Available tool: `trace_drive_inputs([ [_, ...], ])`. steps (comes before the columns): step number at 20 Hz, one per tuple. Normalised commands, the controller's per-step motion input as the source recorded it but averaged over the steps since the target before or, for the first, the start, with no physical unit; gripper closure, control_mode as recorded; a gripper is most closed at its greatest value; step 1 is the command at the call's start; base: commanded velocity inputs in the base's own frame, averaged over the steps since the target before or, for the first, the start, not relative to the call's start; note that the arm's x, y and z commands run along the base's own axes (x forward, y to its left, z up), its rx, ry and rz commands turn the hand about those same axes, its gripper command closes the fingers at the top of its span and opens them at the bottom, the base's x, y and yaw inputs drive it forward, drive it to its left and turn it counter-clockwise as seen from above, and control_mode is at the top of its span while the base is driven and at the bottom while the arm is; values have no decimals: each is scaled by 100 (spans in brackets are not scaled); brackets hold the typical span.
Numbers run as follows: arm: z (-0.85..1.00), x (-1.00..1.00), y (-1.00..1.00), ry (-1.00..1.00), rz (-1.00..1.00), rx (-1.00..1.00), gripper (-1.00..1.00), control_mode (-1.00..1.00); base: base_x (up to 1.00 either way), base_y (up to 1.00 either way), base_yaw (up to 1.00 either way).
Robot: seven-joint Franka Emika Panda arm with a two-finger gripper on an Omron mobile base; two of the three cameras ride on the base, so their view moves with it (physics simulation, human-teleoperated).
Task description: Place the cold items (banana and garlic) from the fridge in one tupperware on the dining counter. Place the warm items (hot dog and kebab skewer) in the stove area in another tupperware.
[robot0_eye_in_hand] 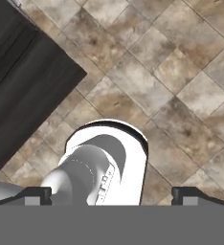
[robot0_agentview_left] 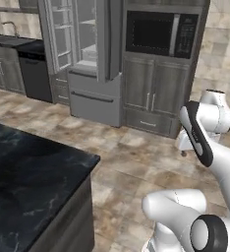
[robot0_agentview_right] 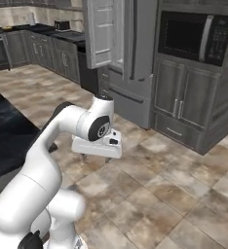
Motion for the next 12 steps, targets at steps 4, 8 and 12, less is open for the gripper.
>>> trace_drive_inputs([
  [4, 0, 0, 0, 0, 0, 0, -100, 100, 100, -55, 32],
  [8, 0, 0, 0, 0, 0, 0, -100, 100, 100, -57, 32],
  [12, 0, 0, 0, 0, 0, 0, -100, 100, 100, -58, 31],
])
